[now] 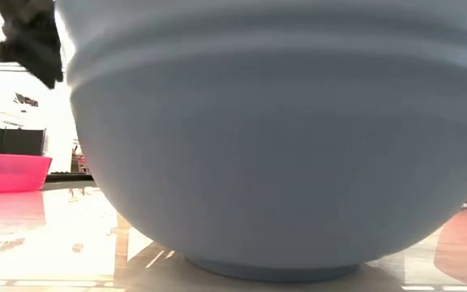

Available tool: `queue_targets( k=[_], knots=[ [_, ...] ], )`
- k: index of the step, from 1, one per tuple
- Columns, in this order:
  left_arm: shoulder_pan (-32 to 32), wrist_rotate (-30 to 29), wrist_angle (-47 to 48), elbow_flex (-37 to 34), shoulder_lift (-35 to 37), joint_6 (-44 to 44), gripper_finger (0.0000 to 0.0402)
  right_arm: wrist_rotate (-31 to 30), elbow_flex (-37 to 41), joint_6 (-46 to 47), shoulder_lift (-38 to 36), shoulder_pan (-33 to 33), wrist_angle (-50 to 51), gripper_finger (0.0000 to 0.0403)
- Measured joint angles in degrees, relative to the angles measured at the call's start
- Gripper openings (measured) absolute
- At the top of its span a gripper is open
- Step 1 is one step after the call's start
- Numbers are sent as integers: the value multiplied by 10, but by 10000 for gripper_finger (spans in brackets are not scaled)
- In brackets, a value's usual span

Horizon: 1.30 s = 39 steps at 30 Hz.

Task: Place and stack bowls onto a shelf
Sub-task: Stack the transparent pink bowl on top of the transparent green bowl

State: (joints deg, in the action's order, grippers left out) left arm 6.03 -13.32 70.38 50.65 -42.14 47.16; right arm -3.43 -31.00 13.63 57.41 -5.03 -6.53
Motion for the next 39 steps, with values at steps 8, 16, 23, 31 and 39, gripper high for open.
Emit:
queue_targets(
  k=[8,16,23,31,39],
  knots=[
    [-39,6,-12,-96,-93,-48,141,-10,0,-1,0,2,2,226],
    [-39,-23,-30,-129,-191,-102,141,-10,0,-1,0,2,4,226],
    [-29,-26,-67,-129,-242,-117,137,-10,0,-1,0,2,10,226],
    [-9,-22,-89,-134,-281,-127,91,-10,0,-1,0,2,17,226],
    [0,13,-131,-169,-283,-125,39,-10,0,-1,0,9,17,226]
  ],
)
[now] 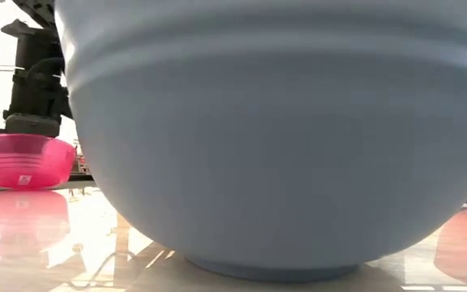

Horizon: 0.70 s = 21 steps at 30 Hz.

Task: Place and stack bowls onto a shelf
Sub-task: Stack the transparent pink bowl on top of the transparent green bowl

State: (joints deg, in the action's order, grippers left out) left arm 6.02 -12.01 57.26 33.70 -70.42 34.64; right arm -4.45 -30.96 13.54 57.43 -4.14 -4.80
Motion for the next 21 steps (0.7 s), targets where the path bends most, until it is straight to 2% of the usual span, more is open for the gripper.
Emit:
queue_targets(
  k=[6,14,18,21],
  knots=[
    [-13,26,18,44,5,6,3,0,0,1,0,1,-2,226],
    [-76,61,56,144,11,8,1,-1,0,4,0,0,-1,226],
    [-95,50,71,200,11,-1,1,-2,0,3,0,0,-2,226],
    [-95,19,82,250,10,-5,1,-2,0,2,0,0,-5,226]
  ],
)
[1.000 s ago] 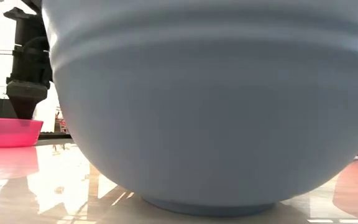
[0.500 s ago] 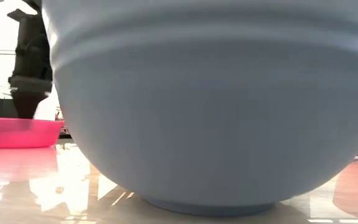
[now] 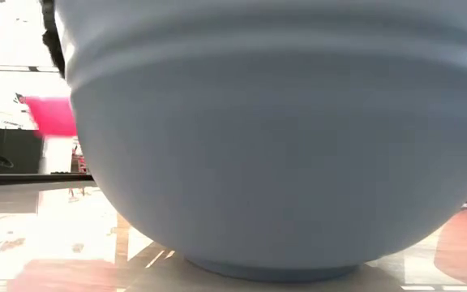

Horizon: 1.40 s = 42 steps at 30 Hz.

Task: Place and stack bowls onto a shelf
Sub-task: Stack the transparent pink bowl on top of the transparent green bowl

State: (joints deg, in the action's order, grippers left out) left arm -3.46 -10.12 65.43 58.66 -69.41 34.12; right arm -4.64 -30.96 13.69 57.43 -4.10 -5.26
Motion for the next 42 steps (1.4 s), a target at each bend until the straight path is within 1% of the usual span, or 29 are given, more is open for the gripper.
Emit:
queue_targets(
  k=[4,9,11,16,20,23,27,30,34,37,39,42],
  knots=[
    [12,-54,43,79,0,-20,0,0,0,0,0,0,0,226],
    [49,-145,82,180,0,-46,0,0,0,0,0,-1,-2,226],
    [71,-173,81,216,0,-66,0,0,0,0,0,-1,-6,226],
    [148,-208,53,273,0,-126,0,0,0,0,0,-1,-9,226],
    [224,-204,6,279,0,-165,0,0,0,0,0,-2,-13,226],
    [276,-173,-22,274,-5,-185,0,0,0,1,0,-2,-19,226],
    [319,-142,-32,274,-20,-204,0,0,0,12,0,-2,-16,226],
    [334,-124,-34,273,-31,-215,0,0,0,13,0,-2,-12,226],
    [336,-105,-37,273,-39,-215,0,0,0,19,0,-2,-9,226],
    [333,-96,-47,273,-38,-219,0,2,0,-1,0,-9,-52,226],
    [330,-96,-57,273,-38,-218,0,2,-15,-22,0,-21,-72,226],
    [334,-91,-50,273,-41,-213,0,2,-57,-26,0,-43,-54,226]
  ],
)
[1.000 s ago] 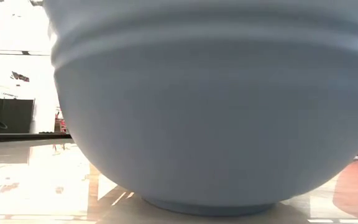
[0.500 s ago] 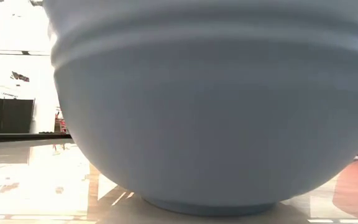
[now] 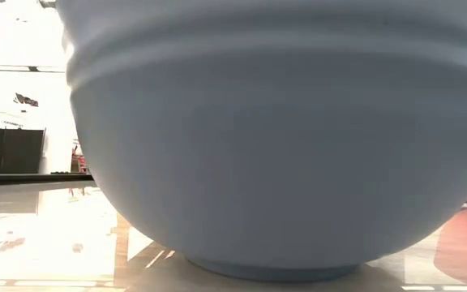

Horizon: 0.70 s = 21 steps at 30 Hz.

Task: Place and stack bowls onto a shelf
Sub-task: Stack the transparent pink bowl on top of the transparent green bowl

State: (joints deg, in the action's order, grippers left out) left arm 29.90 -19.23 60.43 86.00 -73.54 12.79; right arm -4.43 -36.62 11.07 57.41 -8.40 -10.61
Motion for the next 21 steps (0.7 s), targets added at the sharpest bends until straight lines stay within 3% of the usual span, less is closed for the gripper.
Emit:
queue_targets(
  k=[9,15,21],
  knots=[
    [8,53,13,0,-41,4,14,0,-44,4,18,2,11,226],
    [14,68,17,0,-55,3,73,0,-63,24,86,37,13,226],
    [4,26,29,31,-34,-32,128,-48,-91,20,133,60,9,226]
  ],
)
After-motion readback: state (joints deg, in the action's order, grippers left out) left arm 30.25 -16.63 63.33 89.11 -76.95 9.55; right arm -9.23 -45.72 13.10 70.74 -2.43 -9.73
